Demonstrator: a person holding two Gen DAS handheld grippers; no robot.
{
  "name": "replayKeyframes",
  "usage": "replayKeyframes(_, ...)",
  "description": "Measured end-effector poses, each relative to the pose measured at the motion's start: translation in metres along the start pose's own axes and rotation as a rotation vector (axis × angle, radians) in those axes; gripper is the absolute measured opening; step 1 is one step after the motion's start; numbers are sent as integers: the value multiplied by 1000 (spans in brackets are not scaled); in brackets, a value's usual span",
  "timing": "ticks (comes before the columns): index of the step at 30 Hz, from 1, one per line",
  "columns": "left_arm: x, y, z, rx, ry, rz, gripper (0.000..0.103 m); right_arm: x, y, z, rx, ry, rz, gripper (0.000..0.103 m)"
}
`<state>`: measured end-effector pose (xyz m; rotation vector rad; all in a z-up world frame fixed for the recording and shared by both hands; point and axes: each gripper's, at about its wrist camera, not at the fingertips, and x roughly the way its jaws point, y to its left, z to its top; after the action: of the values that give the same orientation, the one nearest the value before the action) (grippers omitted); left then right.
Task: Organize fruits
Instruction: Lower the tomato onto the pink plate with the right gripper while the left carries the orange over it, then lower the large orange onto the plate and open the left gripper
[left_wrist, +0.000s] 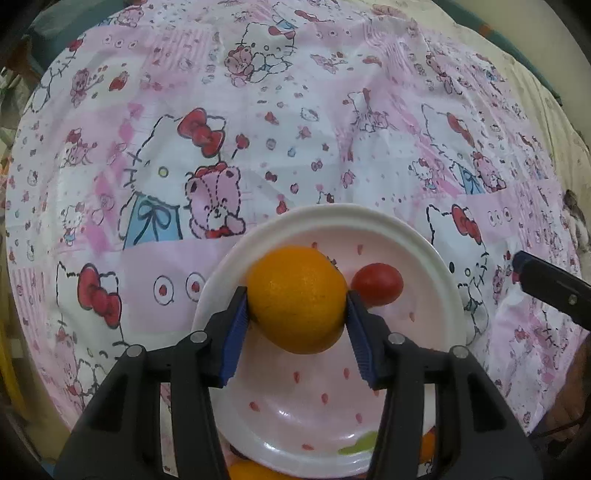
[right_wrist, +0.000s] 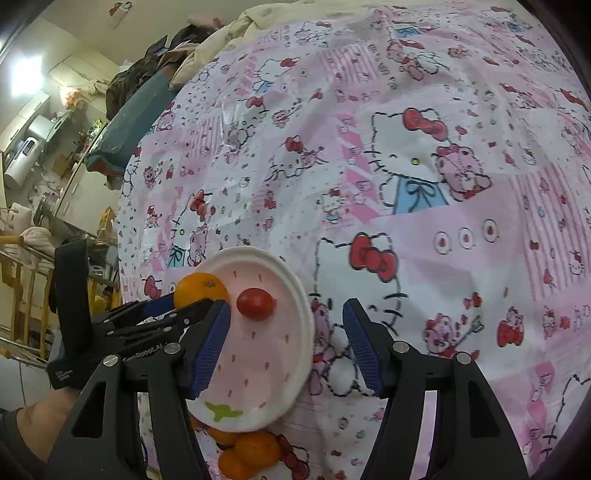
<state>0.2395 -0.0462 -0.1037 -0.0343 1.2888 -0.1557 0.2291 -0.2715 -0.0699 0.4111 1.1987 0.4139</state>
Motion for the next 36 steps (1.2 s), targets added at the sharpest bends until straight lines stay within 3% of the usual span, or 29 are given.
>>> replayKeyframes(11,1,-3,0,-13,15,4,53,-13,-11,-1,2,-17,-10,66)
replayKeyframes(13,-1,-2,0,-15,7,12,67,-14,-9,0,-1,-20,-9,66)
replayKeyframes(14,-4,-2,-1,-14,-9,14,84,-15,-7,1,-7,-23,-9,66)
replayKeyframes(15,-7,-2,-1,-15,-25,16,89,-15,-5,1,-11,-25,-9,66)
replayKeyframes(26,-42,9,-15,-37,-108,44,89,-35,6,-12,-41,-46,-27,66)
replayKeyframes(30,-72,11,-29,-35,-169,74,89,-47,16,-26,-76,-51,-31,66)
replayKeyframes(36,-114,13,-53,-6,-244,47,89,-59,30,-51,-59,-55,9,67)
